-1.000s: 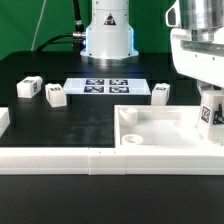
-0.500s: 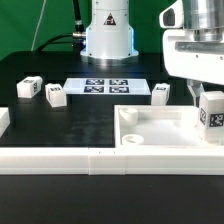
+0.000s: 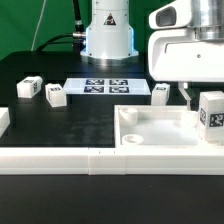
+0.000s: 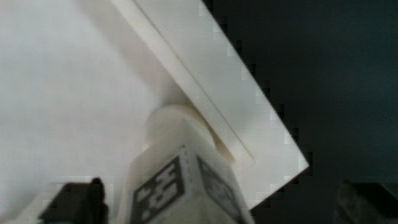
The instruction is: Assemble one leg
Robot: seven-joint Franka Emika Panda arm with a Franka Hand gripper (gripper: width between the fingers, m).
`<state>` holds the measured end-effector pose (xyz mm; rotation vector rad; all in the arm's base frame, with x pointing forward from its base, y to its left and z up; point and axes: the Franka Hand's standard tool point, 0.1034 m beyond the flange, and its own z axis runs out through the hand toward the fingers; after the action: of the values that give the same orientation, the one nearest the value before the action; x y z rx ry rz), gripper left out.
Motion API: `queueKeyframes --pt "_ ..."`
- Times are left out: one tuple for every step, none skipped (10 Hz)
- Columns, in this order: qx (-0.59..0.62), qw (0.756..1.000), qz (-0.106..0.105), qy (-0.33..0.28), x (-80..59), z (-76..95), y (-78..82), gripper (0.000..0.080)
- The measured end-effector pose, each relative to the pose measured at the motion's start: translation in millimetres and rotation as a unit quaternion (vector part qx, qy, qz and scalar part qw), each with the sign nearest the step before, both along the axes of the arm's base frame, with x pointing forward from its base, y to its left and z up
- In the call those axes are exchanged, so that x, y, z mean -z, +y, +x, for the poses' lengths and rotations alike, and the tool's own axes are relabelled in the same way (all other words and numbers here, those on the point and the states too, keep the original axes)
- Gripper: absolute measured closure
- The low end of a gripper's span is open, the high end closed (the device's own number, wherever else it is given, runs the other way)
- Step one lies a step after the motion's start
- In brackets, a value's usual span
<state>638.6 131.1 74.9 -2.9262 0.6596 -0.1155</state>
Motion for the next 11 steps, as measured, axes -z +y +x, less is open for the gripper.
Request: queueKeyframes --pt "-0.085 0.996 -0.020 -0.013 -3.6 3.8 -1.2 0.0151" --pt "-0.146 0.989 -0.033 -0.021 -4.9 5.4 -3.3 0.0151" --pt "-0.187 0.981 -0.040 -0.026 -4.9 6.0 -4.9 0.0151" --pt "-0.233 0.971 -0.049 -0.030 -5.0 6.3 -6.0 0.0151" --pt "-0.278 0.958 -0.058 -0.033 -5.1 6.8 -8.6 0.0151" --pt "-0.299 0.951 -0.062 -0.038 -5.2 8.4 -14.5 0.0151" --pt "-0.315 0.946 -0.063 -0.039 -4.4 8.5 -18.5 0.0151" --pt "-0.313 0.947 -0.063 -0.039 -4.4 8.2 -17.0 0.0243" --pt "-0.313 0.947 -0.063 -0.039 -4.3 8.1 -16.9 0.0379" --pt "-0.313 0.947 -0.063 -0.039 -4.2 8.2 -17.2 0.0379" --pt "-0.313 0.947 -0.063 -0.038 -4.0 7.9 -17.0 0.0509"
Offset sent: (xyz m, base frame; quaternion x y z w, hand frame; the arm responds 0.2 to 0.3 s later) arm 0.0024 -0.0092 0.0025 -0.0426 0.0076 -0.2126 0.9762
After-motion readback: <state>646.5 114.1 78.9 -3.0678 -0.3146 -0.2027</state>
